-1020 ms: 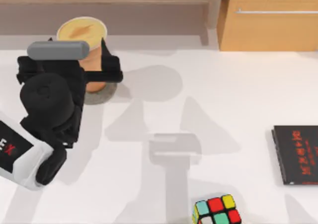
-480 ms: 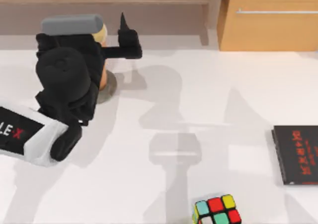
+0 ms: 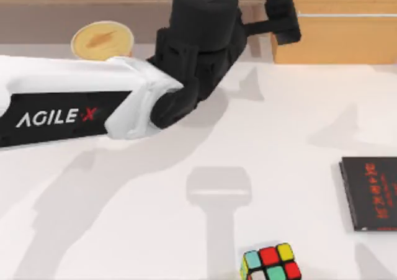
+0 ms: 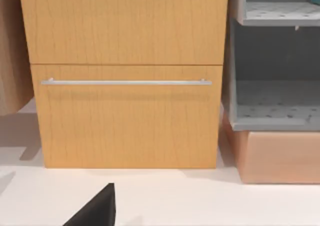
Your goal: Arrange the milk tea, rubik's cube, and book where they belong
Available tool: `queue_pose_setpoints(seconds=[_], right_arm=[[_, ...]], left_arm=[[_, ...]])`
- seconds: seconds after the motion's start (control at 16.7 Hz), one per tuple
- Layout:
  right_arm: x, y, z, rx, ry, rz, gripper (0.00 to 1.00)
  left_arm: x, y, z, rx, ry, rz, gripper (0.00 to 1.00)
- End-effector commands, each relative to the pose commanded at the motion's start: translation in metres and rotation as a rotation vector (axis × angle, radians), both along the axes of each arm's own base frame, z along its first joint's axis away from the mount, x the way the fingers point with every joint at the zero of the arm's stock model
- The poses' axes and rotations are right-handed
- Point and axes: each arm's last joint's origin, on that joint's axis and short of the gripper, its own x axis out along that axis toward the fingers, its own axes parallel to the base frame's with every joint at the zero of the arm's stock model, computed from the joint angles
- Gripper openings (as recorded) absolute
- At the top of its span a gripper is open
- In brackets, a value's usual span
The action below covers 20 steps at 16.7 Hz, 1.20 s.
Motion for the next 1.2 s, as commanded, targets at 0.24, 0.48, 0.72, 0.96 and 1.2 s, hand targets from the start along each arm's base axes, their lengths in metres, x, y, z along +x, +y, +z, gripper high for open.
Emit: queue_pose_setpoints(seconds=[0.24, 0.48, 0.72, 0.96, 1.2], right_arm=[[0.0, 0.0, 0.0, 0.0, 0.0, 0.0, 1.0], [0.0, 0.0, 0.0, 0.0, 0.0, 0.0, 1.0], [0.0, 0.0, 0.0, 0.0, 0.0, 0.0, 1.0], [0.0, 0.0, 0.0, 0.0, 0.0, 0.0, 1.0], [0.0, 0.0, 0.0, 0.0, 0.0, 0.0, 1.0]], left_arm=[[-0.035, -0.057, 0.0, 0.041, 0.417, -0.114, 1.0], [-0.087, -0.086, -0.007, 0.174, 0.824, -0.093, 1.0], [-0.134, -0.092, -0.005, 0.315, 1.094, 0.021, 1.0], [-0.164, -0.085, -0.006, 0.427, 1.227, 0.14, 1.0], [-0.172, -0.082, -0.008, 0.463, 1.256, 0.178, 1.0]])
